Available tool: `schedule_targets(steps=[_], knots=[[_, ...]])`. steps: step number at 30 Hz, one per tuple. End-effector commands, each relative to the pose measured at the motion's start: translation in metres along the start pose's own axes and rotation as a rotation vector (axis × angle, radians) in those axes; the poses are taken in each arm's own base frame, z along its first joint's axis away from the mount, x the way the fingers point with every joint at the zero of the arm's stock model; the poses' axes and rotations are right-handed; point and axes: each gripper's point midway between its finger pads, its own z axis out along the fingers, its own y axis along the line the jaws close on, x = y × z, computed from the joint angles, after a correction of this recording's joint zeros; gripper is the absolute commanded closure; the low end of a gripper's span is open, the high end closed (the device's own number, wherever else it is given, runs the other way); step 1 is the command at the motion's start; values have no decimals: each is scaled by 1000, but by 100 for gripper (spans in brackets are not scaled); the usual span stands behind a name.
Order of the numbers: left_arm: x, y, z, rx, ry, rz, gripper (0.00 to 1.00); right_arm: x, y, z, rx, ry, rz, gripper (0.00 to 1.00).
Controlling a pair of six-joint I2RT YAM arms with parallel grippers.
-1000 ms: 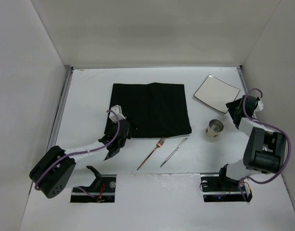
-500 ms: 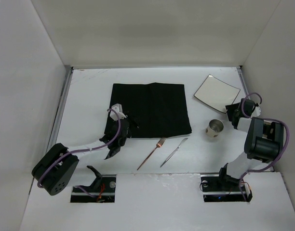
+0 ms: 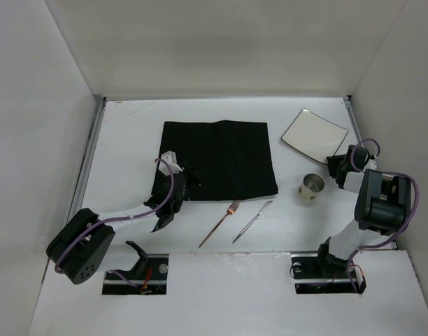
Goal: Set the dinner table for one person
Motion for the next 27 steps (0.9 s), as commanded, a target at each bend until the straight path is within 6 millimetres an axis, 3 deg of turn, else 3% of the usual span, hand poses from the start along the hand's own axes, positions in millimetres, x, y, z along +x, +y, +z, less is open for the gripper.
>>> schedule_targets(steps=[1, 9, 10, 13, 21, 24, 27], knots=[[-17, -9, -2, 42, -58, -46, 58, 3, 7, 4, -22, 2, 59, 65], [-15, -7, -1, 34, -52, -47, 57, 6, 4, 6, -15, 0, 64, 69], [-14, -6, -1, 33, -51, -46, 57, 21, -4, 14, -24, -7, 84, 70], [-15, -7, -1, 37, -55, -49, 57, 18, -4, 14, -40, -27, 97, 53], [-14, -7, 1, 39, -57, -52, 57, 13, 4, 24, -37, -44, 108, 42], [-12, -6, 2, 39, -52, -57, 57, 12, 3, 24, -11, -58, 108, 55], [-12, -5, 2, 40, -53, -60, 57, 11, 1, 24, 9, -69, 106, 80]])
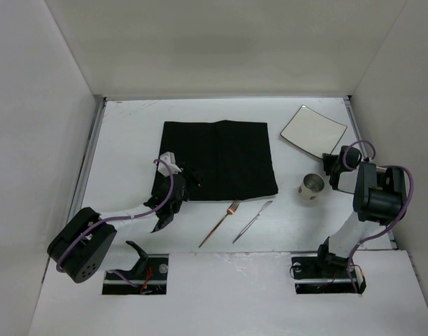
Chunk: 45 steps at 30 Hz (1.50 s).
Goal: Set the dinner table for one person
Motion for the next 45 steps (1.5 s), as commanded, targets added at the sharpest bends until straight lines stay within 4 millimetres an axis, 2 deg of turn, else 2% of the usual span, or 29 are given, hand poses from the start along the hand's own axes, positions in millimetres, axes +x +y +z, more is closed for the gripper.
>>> schedule_targets(steps=[1, 3, 6, 13, 18, 23, 29, 36, 38, 45], knots=[[-12, -8, 1, 37, -46, -37, 57, -2, -4, 5, 44, -33, -14, 86], [-13, -7, 1, 34, -49, -39, 57, -2, -6, 4, 41, -34, -11, 94], [-13, -5, 1, 31, -49, -38, 57, -4, 0, -2, -17, -53, 11, 99], [-10, -6, 3, 38, -42, -41, 57, -13, 52, -34, -257, -65, -5, 100], [-11, -6, 3, 37, -44, -41, 57, -22, 103, -66, -441, -79, -37, 100], [-10, -5, 4, 32, -45, -40, 57, -21, 148, -95, -626, -25, -6, 100], [-13, -7, 3, 38, -53, -39, 57, -30, 178, -116, -768, 3, 81, 100], [-19, -6, 2, 36, -69, -40, 57, -27, 208, -141, -883, 63, 115, 100], [-21, -4, 3, 31, -73, -41, 57, -17, 212, -152, -902, 99, 114, 100], [-33, -13, -4, 61, -94, -66, 58, 62, 226, -190, -953, 261, 121, 100]])
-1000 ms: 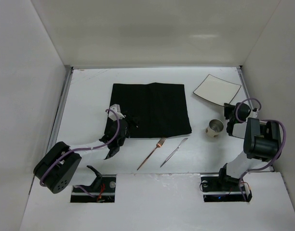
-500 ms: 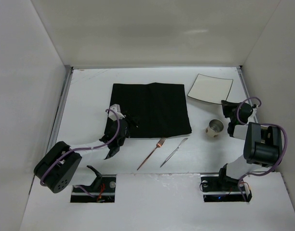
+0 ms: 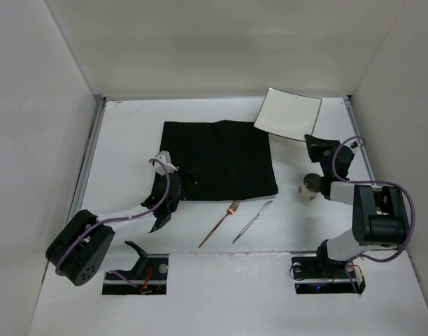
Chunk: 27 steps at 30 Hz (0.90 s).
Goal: Set the dinner table for one person
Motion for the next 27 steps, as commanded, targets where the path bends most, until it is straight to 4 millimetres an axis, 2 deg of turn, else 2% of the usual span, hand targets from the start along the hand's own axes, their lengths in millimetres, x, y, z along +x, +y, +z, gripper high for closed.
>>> schedule_targets(steps=[1, 5, 11, 17, 18, 21, 27], knots=[[-23, -20, -9, 66, -67, -39, 58, 36, 144, -34, -474, 70, 46, 100], [-34, -22, -20, 54, -83, -44, 59, 73, 159, -48, -505, 104, 82, 100], [-50, -18, -44, 28, -101, -57, 60, 121, 164, -72, -507, 123, 146, 100], [-64, -13, -62, 20, -128, -55, 60, 168, 158, -83, -479, 149, 219, 100], [-65, -12, -63, 16, -129, -54, 60, 181, 155, -84, -467, 154, 228, 100], [-64, -6, -66, 7, -125, -56, 60, 200, 148, -84, -447, 164, 244, 100], [-58, 5, -71, -7, -116, -61, 60, 223, 133, -86, -432, 175, 273, 100]])
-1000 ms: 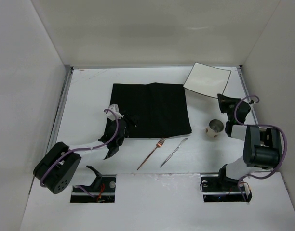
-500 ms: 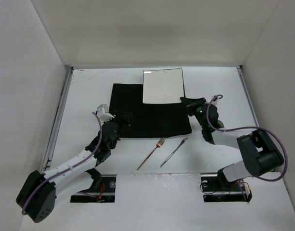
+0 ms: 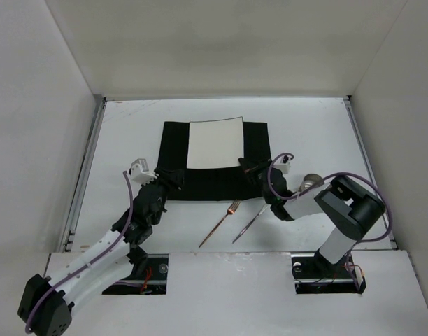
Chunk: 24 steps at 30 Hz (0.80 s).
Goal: Set the dinner table for one person
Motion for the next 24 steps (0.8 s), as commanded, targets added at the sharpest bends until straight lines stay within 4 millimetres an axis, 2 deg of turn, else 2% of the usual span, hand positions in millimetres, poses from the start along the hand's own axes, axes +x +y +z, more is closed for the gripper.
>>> schedule_targets(steps=[1, 12, 21, 24], knots=[[1, 10, -4, -21, -5, -5, 60, -33, 125, -12, -404, -117, 302, 100], [8, 15, -7, -22, 7, -19, 61, 0, 93, -3, -328, -52, 329, 100], [12, 23, -9, -36, 5, -26, 61, 14, 87, 0, -312, -1, 345, 100], [13, 24, -9, -37, 6, -31, 61, 19, 79, -1, -290, 13, 346, 100]])
